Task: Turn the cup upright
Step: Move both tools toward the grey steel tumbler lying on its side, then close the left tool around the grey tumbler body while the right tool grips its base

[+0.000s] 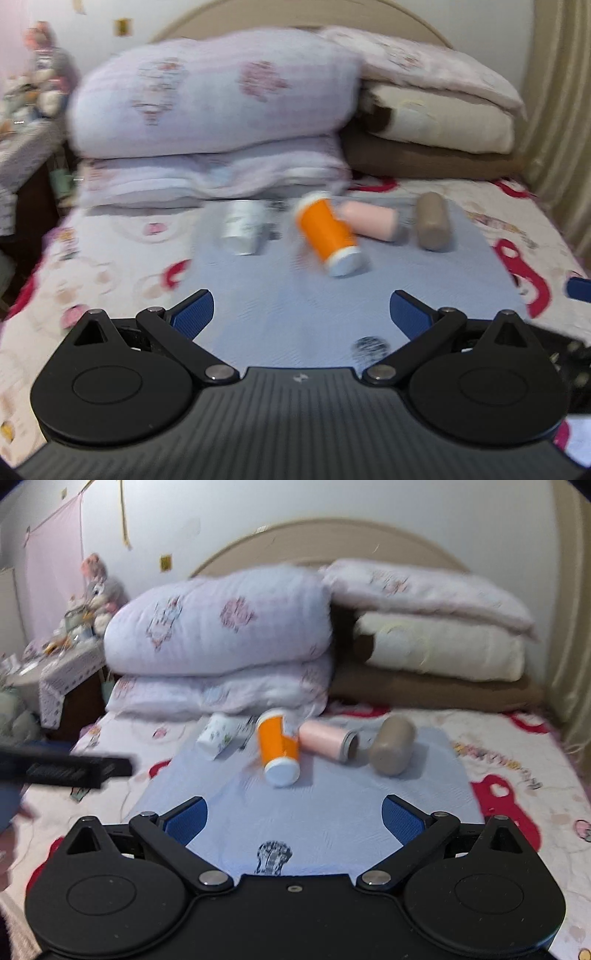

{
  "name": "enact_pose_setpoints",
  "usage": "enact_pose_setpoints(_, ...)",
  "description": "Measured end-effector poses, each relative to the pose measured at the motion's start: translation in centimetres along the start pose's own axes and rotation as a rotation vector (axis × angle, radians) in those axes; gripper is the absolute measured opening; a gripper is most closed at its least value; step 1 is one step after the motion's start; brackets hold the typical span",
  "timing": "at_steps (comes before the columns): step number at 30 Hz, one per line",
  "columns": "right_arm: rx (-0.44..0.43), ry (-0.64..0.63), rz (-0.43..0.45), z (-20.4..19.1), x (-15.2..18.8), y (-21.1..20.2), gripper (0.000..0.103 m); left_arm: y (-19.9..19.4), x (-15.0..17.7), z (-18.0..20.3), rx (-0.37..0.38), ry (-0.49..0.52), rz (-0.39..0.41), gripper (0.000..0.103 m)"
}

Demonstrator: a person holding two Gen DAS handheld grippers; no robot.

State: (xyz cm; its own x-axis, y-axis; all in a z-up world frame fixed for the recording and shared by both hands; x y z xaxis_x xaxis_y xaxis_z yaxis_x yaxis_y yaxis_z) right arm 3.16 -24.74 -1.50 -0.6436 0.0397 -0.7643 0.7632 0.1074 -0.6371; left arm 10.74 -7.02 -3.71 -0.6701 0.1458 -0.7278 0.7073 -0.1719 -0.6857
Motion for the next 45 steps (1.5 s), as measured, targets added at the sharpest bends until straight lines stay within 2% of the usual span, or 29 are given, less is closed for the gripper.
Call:
enact_pose_setpoints(4, 0.013, -0.021, -0.043, 2.4, -1.2, 2.3, 0.098, 4.3, -3.4, 3.4, 0.046, 0.061, -0.023, 0.101)
enact_pose_setpoints(9, -0.012, -0.016, -0.084, 5.7, -2.4, 5.2, 0.097, 9.2, -6.5, 7.3, 0.174, 0.117, -0.015, 0.1)
enact_pose_setpoints(12, -0.029, 0.018, -0.023, 7.7, -3.0, 6.7, 0.094, 12.3, -7.7, 9.3, 0.214, 0.14, -0.038, 0.099)
enact_pose_setpoints(16, -0.046, 0.135, -0.029, 10.9, -2.8, 9.9, 0.093, 16.2, -8.6, 11.6, 0.258, 0.147, -0.031, 0.096)
enact_pose_setpoints(19, -0.066, 0.189, 0.042, 13.3, -2.4, 12.3, 0.092, 19.3, -9.0, 13.5, 0.291, 0.151, -0.032, 0.096)
enact_pose_setpoints(21, -0.008, 0.169, 0.082, 14.3, -2.2, 13.9, 0.092, 21.3, -9.1, 14.6, 0.308, 0.148, -0.034, 0.089)
enact_pose_setpoints(23, 0.009, 0.154, 0.112, 15.4, -2.2, 15.8, 0.092, 23.0, -9.3, 15.5, 0.326, 0.137, -0.028, 0.082)
enact_pose_setpoints(26, -0.034, 0.172, 0.096, 17.0, -2.2, 19.0, 0.092, 25.4, -9.5, 17.1, 0.355, 0.13, -0.053, 0.081)
enact_pose_setpoints(30, -0.065, 0.237, 0.052, 18.9, -2.0, 22.3, 0.092, 28.6, -9.8, 19.1, 0.366, 0.133, -0.122, 0.068)
enact_pose_setpoints(36, -0.072, 0.217, -0.042, 20.2, -1.9, 26.6, 0.092, 32.5, -10.2, 20.3, 0.343, 0.137, -0.19, 0.065)
enact_pose_setpoints(40, -0.061, 0.202, -0.077, 20.4, -1.9, 28.2, 0.092, 33.3, -10.6, 19.9, 0.379, 0.101, -0.218, 0.063)
enact_pose_setpoints(43, -0.059, 0.254, -0.078, 20.9, -2.2, 29.2, 0.092, 33.3, -10.5, 20.0, 0.399, 0.115, -0.223, 0.063)
enact_pose_setpoints(45, -0.061, 0.311, -0.072, 21.4, -2.1, 29.7, 0.092, 33.6, -10.2, 19.9, 0.434, 0.078, -0.254, 0.063)
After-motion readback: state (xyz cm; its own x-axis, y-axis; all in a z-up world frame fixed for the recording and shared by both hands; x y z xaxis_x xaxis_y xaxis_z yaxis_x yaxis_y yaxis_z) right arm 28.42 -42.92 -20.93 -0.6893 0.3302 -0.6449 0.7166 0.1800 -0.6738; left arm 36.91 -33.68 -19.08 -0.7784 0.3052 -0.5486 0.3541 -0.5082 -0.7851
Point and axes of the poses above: each gripper's, at about its wrist camera, not at the fingertips, and y roughly the way its jaws point, z to its right, x to its underside, the point moved 4 cm from there along y, roughly the way its jaws point, and after that the axes turned 3 degrees about -x, right-handed, at the moved point
